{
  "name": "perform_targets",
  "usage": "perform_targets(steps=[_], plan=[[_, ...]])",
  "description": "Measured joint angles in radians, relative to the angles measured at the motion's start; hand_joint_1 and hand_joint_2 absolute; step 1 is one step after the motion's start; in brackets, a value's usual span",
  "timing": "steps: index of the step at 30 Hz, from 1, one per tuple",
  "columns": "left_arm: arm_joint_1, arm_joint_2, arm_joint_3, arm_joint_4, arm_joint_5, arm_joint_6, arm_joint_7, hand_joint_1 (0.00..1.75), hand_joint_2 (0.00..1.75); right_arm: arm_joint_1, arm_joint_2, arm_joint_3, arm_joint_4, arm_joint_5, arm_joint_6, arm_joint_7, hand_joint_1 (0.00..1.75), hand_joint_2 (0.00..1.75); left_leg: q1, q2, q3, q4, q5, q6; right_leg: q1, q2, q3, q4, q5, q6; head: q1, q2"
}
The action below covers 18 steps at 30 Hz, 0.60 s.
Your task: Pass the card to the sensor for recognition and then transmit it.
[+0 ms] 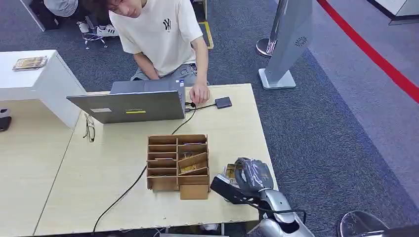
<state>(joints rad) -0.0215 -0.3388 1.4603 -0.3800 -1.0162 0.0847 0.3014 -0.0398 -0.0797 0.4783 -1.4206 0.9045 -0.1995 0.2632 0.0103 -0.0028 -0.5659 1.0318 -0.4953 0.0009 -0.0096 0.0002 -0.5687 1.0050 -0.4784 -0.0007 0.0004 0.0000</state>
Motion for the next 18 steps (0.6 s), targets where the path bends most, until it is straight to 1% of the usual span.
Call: perform_targets(steps=[3, 6, 11, 14, 18], plan=[[0.000, 0.000, 0.004, 0.000, 0.006, 0.005, -0.011, 0.00, 0.00, 0.028, 0.000, -0.022, -0.045, -0.005, -0.052, -0.030, 1.75, 1.75, 0.000, 0.000, 0.000, 0.000, 0.000, 0.000, 0.000, 0.000, 0.000, 0.000, 0.000, 0.000, 0.000, 0.000], [0.000, -0.001, 0.010, 0.000, 0.018, 0.021, -0.027, 0.00, 0.00, 0.061, 0.000, -0.053, -0.125, -0.022, -0.110, -0.061, 1.75, 1.75, 0.000, 0.000, 0.000, 0.000, 0.000, 0.000, 0.000, 0.000, 0.000, 0.000, 0.000, 0.000, 0.000, 0.000], [0.000, -0.004, 0.017, 0.001, 0.027, 0.045, -0.045, 0.00, 0.00, 0.112, 0.000, -0.090, -0.239, -0.040, -0.183, -0.119, 1.75, 1.75, 0.000, 0.000, -0.001, 0.000, 0.000, 0.000, 0.000, 0.000, -0.001, 0.000, 0.000, 0.000, 0.000, 0.000], [0.000, -0.005, 0.019, 0.002, 0.031, 0.054, -0.051, 0.00, 0.00, 0.128, 0.000, -0.103, -0.282, -0.042, -0.204, -0.135, 1.75, 1.75, 0.000, 0.000, -0.001, 0.000, 0.000, 0.000, 0.000, 0.000, 0.000, 0.000, 0.000, 0.000, 0.000, 0.000], [0.000, -0.005, 0.019, 0.002, 0.032, 0.056, -0.051, 0.00, 0.00, 0.140, 0.000, -0.110, -0.310, -0.042, -0.206, -0.139, 1.75, 1.75, 0.000, 0.000, -0.001, 0.000, 0.000, 0.000, 0.000, 0.000, 0.000, 0.000, 0.000, 0.000, 0.000, 0.000]])
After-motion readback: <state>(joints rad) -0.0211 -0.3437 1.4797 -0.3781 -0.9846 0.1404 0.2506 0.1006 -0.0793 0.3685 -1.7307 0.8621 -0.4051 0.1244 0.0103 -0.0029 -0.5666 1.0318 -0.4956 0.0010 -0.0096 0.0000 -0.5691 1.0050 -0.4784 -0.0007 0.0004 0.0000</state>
